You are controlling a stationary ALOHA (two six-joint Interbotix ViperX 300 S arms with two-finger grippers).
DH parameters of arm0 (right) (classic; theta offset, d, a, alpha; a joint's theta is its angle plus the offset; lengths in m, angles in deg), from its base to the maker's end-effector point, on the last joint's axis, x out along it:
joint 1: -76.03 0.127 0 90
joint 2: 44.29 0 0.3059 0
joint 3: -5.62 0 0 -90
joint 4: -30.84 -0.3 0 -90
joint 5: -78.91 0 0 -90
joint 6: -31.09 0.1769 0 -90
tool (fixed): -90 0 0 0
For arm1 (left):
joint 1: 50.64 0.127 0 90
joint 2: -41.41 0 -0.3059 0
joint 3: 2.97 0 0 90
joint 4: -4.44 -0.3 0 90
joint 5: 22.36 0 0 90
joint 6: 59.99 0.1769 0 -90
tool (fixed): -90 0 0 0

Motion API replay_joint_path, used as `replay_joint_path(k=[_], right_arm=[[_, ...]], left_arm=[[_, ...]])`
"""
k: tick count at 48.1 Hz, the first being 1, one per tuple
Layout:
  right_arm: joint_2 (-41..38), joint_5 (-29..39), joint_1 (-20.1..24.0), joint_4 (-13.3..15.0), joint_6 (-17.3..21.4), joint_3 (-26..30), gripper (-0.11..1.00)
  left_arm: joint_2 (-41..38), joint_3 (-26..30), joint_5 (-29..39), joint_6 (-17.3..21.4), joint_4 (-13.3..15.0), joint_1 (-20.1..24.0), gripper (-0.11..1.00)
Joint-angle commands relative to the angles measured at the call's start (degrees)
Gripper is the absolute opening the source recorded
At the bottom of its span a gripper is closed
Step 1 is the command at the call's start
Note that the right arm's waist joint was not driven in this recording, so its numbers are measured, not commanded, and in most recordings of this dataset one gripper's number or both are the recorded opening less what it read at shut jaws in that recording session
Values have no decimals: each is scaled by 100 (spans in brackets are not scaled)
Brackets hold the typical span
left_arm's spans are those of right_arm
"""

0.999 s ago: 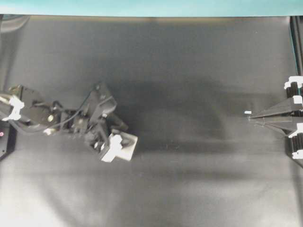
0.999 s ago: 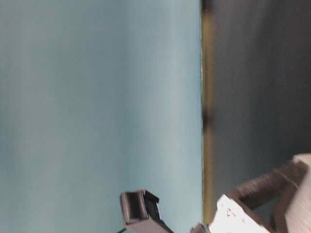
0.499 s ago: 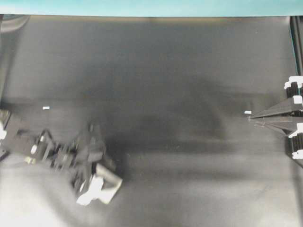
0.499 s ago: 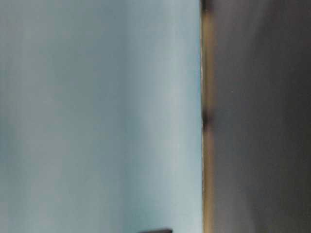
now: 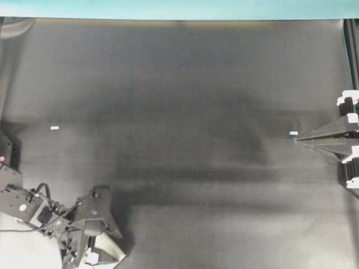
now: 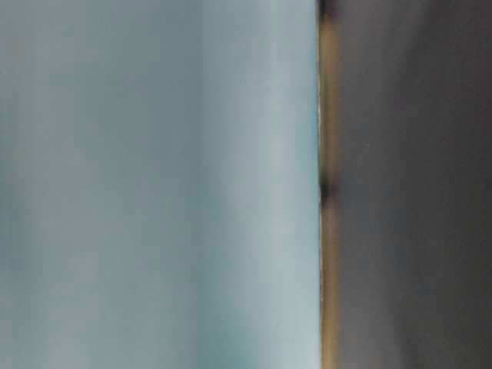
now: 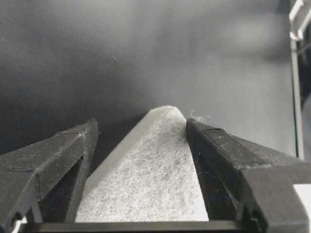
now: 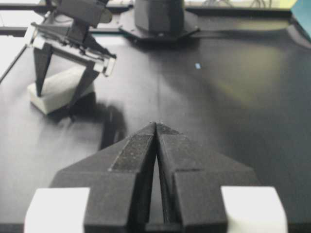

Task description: Push the sponge with the left arm to wipe the table.

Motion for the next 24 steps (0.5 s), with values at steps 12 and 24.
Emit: replay_joint_path(k=[12,24], right_arm=[[44,-9,0,-18,26,-62,0],[422,-18,0,-18,18,-141,0]], left_arm=[[677,132,-18,316,-26,290,70],[1573,9,44,694,-26,308,70]])
